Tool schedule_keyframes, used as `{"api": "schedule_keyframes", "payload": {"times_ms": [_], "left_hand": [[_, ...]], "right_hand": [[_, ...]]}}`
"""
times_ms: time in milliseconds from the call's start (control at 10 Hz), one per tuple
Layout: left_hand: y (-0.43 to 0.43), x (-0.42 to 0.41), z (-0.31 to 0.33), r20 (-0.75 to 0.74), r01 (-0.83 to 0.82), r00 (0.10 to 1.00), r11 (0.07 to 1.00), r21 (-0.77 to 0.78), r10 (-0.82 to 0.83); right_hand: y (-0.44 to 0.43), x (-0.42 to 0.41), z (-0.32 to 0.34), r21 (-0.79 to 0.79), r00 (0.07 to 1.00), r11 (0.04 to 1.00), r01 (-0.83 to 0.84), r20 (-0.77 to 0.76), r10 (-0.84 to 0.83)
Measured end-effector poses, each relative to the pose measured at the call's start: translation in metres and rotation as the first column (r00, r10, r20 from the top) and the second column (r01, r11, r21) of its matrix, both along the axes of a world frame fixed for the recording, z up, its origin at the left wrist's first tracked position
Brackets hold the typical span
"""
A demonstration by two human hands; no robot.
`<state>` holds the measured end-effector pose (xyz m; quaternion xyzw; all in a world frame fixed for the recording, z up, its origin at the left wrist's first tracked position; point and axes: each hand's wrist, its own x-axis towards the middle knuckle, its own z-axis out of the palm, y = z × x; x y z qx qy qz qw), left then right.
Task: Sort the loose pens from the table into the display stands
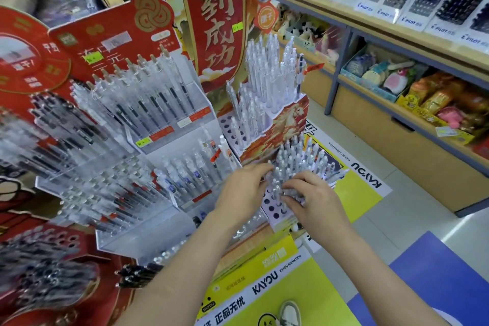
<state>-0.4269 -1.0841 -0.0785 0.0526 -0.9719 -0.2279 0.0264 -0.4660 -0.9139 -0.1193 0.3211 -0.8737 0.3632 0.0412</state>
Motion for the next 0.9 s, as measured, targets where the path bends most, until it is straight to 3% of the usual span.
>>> {"api": "schedule_keyframes", "payload": {"times_ms": [100, 200, 300, 400, 600, 700, 800, 900], "left_hand": [[0.004, 0.008, -0.001, -0.137, 0.127, 0.981, 0.988, -0.085, -0.138], [0.008, 0.018, -0.011, -0.121, 0.174, 0.971, 0.954, -0.244, -0.208], [0.008, 0.036, -0.029, 0.018, 0.213, 0.976, 0.918, -0.334, -0.219], [0.012, 0.046, -0.034, 0.085, 0.196, 0.981, 0.886, -0.42, -0.177], [0.015, 0.048, -0.021, 0.144, 0.192, 0.978, 0.918, -0.347, -0.15], [0.013, 0.06, -0.013, 0.102, 0.122, 0.99, 0.949, -0.292, -0.096], [0.001, 0.08, -0.011, 0.004, 0.003, 1.0, 0.971, -0.237, -0.002], [-0.015, 0.108, -0.002, -0.092, -0.104, 0.991, 0.988, -0.116, 0.093]], "right_hand": [[0.0, 0.006, -0.003, -0.001, 0.998, 0.999, 0.052, -0.027, -0.052], [-0.002, 0.011, -0.009, -0.005, 0.982, 0.991, 0.13, -0.136, -0.13], [-0.004, 0.019, -0.015, 0.099, 0.938, 0.965, 0.244, -0.275, -0.21], [-0.008, 0.026, -0.022, 0.281, 0.945, 0.922, 0.266, -0.265, -0.192], [-0.007, 0.025, -0.026, 0.411, 0.962, 0.88, 0.239, -0.222, -0.158], [-0.008, 0.028, -0.019, 0.377, 0.965, 0.895, 0.24, -0.191, -0.178], [-0.017, 0.039, -0.01, 0.262, 0.952, 0.934, 0.245, -0.246, -0.181], [-0.03, 0.056, 0.016, 0.106, 0.981, 0.981, 0.161, -0.128, -0.147]]}}
